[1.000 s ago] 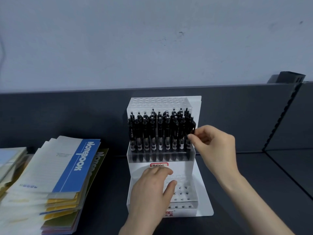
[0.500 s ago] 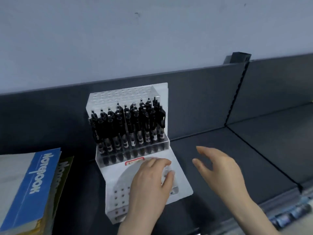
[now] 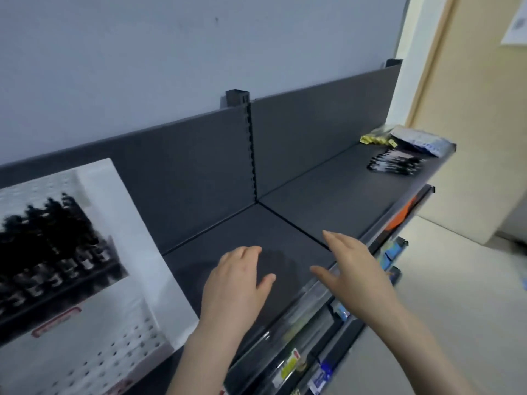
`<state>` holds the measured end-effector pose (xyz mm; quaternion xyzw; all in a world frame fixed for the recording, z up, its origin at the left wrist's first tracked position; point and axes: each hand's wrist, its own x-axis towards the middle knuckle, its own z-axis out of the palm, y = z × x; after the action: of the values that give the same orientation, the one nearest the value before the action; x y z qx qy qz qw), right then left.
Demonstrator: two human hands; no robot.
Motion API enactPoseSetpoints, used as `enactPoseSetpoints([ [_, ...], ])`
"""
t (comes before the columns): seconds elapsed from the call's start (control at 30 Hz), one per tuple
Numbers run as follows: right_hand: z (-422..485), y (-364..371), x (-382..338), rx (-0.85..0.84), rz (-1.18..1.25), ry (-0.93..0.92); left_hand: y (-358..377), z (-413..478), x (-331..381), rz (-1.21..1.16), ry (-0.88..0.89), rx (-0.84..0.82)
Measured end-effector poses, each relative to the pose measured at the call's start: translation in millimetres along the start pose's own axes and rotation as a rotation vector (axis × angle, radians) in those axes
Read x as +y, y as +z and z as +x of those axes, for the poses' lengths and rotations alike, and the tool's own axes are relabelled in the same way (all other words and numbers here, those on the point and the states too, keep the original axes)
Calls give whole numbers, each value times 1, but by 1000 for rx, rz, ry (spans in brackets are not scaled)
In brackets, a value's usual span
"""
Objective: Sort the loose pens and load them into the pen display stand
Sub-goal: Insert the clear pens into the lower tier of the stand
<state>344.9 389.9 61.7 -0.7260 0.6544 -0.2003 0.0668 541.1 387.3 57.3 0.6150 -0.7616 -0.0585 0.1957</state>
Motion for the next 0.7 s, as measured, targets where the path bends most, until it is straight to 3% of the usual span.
enactPoseSetpoints([
  [0.47,23,-104,236,-3,-65,-68,92,88,214,9,-13,-31],
  [0.7,57,-119,303,13,-21,-38,124,138,260,1,-29,-69],
])
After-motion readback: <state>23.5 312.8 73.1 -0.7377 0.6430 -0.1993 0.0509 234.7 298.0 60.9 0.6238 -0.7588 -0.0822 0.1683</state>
